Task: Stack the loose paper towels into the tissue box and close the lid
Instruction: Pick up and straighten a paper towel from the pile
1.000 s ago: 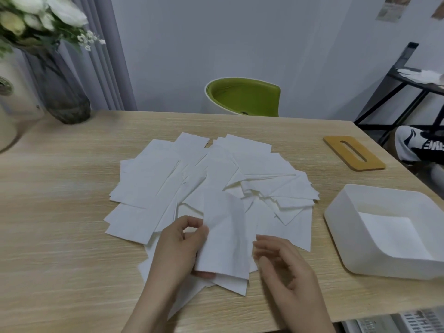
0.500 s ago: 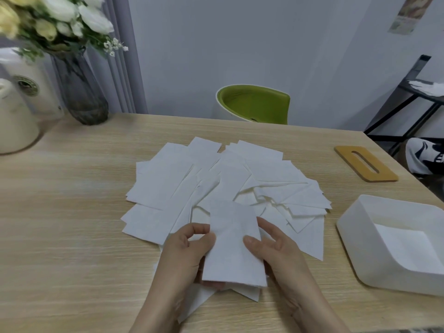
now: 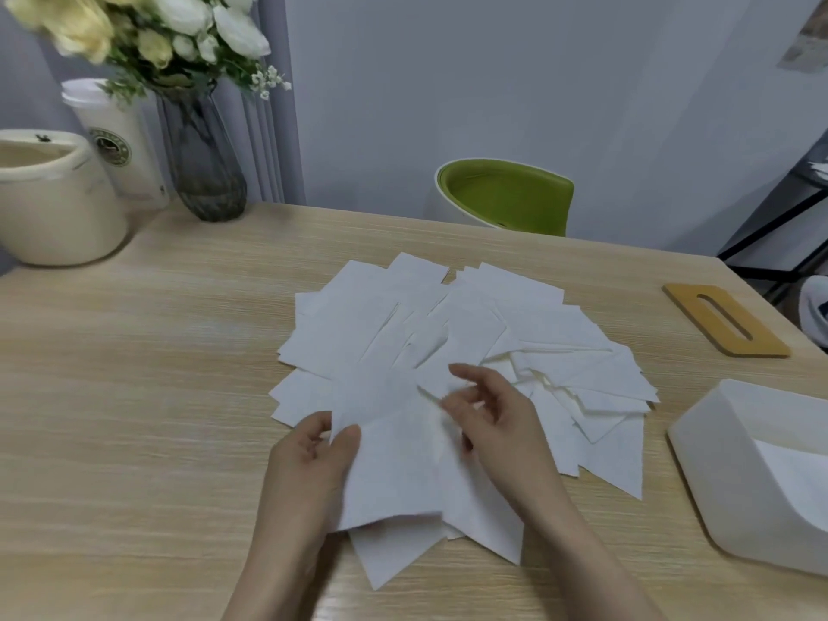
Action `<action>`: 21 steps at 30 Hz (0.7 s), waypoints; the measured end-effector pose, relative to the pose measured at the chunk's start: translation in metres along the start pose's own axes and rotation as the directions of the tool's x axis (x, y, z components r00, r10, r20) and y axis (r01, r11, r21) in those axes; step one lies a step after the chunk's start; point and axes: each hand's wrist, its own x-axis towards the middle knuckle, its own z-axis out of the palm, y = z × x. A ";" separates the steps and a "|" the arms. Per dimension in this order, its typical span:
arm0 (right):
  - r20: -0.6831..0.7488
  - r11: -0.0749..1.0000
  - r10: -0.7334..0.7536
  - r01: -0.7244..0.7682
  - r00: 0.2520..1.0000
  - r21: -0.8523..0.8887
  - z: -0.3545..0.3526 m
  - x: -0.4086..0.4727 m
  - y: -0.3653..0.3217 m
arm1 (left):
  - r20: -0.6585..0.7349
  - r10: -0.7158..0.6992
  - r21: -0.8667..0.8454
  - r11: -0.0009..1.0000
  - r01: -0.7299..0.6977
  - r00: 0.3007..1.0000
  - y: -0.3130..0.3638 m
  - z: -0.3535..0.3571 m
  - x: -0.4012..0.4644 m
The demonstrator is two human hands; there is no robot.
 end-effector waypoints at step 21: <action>0.124 0.585 -0.440 0.388 0.890 -0.712 0.008 0.070 0.016 | -0.079 -0.022 -0.093 0.996 0.015 0.997 0.005 -0.018 0.006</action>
